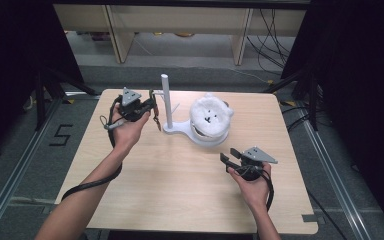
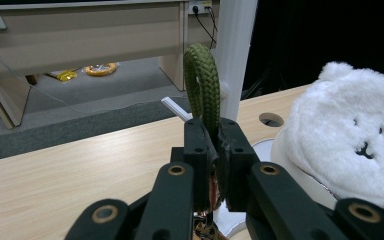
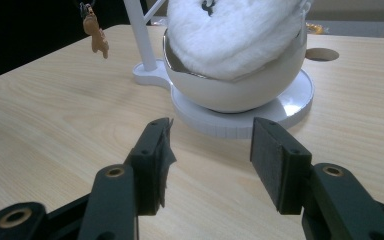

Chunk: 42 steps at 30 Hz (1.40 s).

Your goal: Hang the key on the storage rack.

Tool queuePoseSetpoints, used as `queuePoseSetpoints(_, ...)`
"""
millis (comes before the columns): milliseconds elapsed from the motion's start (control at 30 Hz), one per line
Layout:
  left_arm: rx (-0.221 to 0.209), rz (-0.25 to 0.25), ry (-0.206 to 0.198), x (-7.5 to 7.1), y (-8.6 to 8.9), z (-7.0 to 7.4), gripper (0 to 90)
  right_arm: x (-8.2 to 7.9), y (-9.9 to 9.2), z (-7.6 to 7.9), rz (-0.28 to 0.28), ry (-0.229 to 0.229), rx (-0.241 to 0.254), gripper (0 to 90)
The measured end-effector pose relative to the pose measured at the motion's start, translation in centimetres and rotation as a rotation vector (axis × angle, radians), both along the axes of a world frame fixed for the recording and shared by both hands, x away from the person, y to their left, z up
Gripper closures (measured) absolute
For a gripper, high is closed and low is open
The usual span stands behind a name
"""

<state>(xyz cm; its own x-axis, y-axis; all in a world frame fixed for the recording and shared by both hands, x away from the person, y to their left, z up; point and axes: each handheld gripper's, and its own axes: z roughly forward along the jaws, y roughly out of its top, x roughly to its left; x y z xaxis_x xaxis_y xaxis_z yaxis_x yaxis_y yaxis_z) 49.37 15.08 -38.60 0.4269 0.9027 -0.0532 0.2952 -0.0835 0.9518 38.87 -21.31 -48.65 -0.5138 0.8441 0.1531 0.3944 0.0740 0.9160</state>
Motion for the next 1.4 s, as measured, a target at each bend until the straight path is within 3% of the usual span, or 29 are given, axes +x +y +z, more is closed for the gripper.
queuePoseSetpoints(200, 0.029, 0.001, -0.004, 0.1, -0.3, 0.2, 83.8, 0.0, 0.0, 0.0, -0.006, 0.001, -0.009, 51.4)
queuePoseSetpoints(233, 0.028, 0.002, -0.005, 0.1, -0.3, 0.2, 83.7, -0.1, 0.2, 0.0, -0.013, 0.013, 0.015, 51.4)
queuePoseSetpoints(367, 0.049, -0.001, 0.0, 0.3, -0.5, 0.1, 83.7, -0.3, 0.3, 0.1, -0.015, 0.041, 0.014, 51.4)
queuePoseSetpoints(633, 0.056, 0.0, 0.006, 0.6, -0.9, -0.2, 83.6, 0.0, 0.0, 0.0, -0.005, -0.001, -0.009, 51.4)
queuePoseSetpoints(867, 0.061, -0.001, 0.005, 0.7, -1.0, -0.3, 83.5, 0.0, 0.0, -0.1, 0.0, -0.004, -0.002, 51.4)
queuePoseSetpoints(933, 0.062, -0.001, 0.005, 0.8, -1.1, -0.3, 83.5, -0.1, 0.0, 0.0, -0.008, 0.003, -0.011, 51.4)
queuePoseSetpoints(1000, 0.066, -0.003, 0.006, 0.8, -1.2, -0.3, 83.4, -0.4, 0.2, 0.2, -0.022, 0.053, 0.011, 51.4)
queuePoseSetpoints(1267, 0.07, -0.006, 0.018, 1.0, -1.5, -0.6, 83.2, -0.3, 0.1, 0.1, -0.014, 0.035, -0.003, 51.3)
queuePoseSetpoints(1333, 0.071, -0.007, 0.019, 1.1, -1.6, -0.7, 83.1, 0.0, 0.0, -0.1, 0.006, -0.005, -0.01, 51.4)
queuePoseSetpoints(1400, 0.068, -0.007, 0.021, 1.2, -1.7, -0.7, 83.0, 0.0, 0.0, -0.1, 0.011, -0.005, -0.009, 51.4)
